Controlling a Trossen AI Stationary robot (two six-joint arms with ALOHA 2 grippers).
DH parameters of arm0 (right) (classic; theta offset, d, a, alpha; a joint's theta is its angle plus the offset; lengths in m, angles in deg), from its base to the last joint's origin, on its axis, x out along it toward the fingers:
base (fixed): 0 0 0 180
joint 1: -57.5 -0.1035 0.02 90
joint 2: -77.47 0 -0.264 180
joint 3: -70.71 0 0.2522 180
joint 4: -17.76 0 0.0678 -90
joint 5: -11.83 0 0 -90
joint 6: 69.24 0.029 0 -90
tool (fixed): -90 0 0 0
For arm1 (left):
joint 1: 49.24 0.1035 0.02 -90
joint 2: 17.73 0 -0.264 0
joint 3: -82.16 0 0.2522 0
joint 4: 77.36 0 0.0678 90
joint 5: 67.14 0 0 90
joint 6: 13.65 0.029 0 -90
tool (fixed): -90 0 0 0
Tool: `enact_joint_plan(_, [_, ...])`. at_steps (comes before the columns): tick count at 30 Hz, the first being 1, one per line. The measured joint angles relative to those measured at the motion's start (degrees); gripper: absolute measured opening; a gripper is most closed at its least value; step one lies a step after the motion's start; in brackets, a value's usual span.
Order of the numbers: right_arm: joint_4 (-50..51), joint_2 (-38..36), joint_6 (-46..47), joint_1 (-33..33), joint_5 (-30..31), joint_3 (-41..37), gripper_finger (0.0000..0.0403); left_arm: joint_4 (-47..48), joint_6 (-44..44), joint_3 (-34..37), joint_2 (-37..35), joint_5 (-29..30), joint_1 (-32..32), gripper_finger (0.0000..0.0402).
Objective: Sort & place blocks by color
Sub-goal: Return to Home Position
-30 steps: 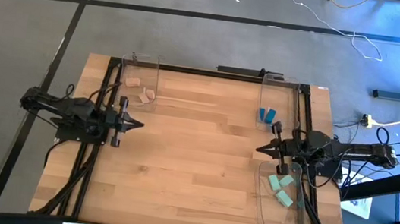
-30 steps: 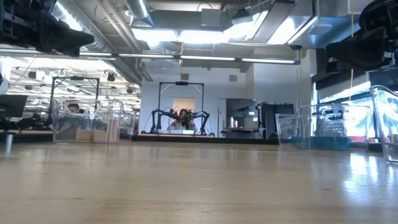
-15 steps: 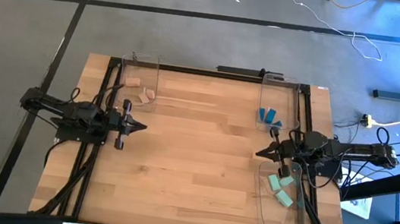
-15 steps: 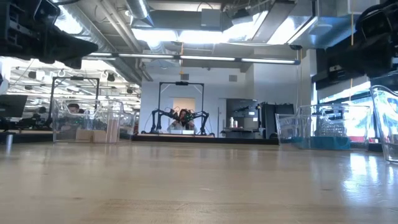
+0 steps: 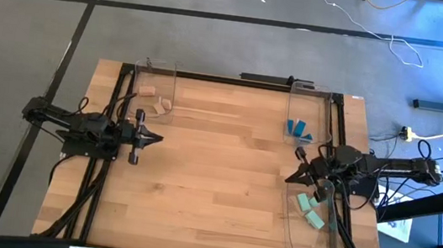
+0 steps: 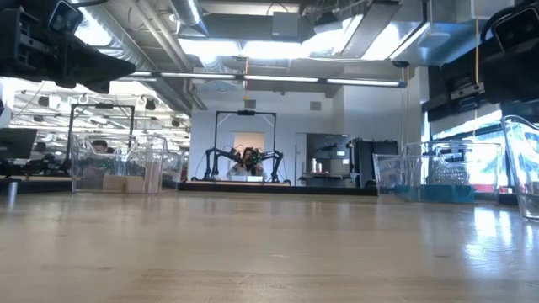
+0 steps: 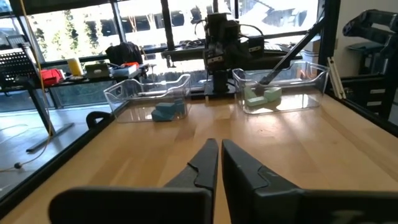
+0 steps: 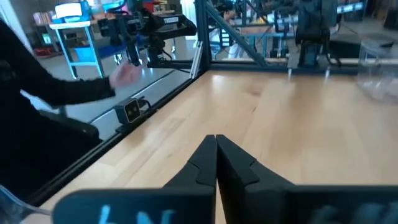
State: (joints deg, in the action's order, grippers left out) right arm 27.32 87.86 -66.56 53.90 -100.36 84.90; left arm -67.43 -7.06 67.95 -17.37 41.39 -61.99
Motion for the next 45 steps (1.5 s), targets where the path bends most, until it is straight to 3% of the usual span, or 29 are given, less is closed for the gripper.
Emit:
enact_joint_plan(20, [-0.07, 1.52, -3.12, -0.01, 0.04, 0.02, 0.0009, 0.13, 0.02, -0.02, 0.00, 0.02, 0.00, 0.0001])
enact_joint_plan(27, [-0.09, 1.52, 3.24, 0.00, 0.05, 0.02, 0.0009, 0.15, 0.02, -0.03, 0.00, 0.02, 0.00, 0.0011])
enact_joint_plan(36, [-0.09, 1.52, 3.01, -0.01, 0.07, 0.02, 0.0009, 0.15, 0.04, -0.04, 0.00, 0.04, 0.00, 0.0024])
enact_joint_plan(45, [-0.09, 1.52, 2.90, 0.00, 0.07, 0.02, 0.0010, 0.15, 0.04, -0.04, 0.00, 0.04, 0.00, 0.0012])
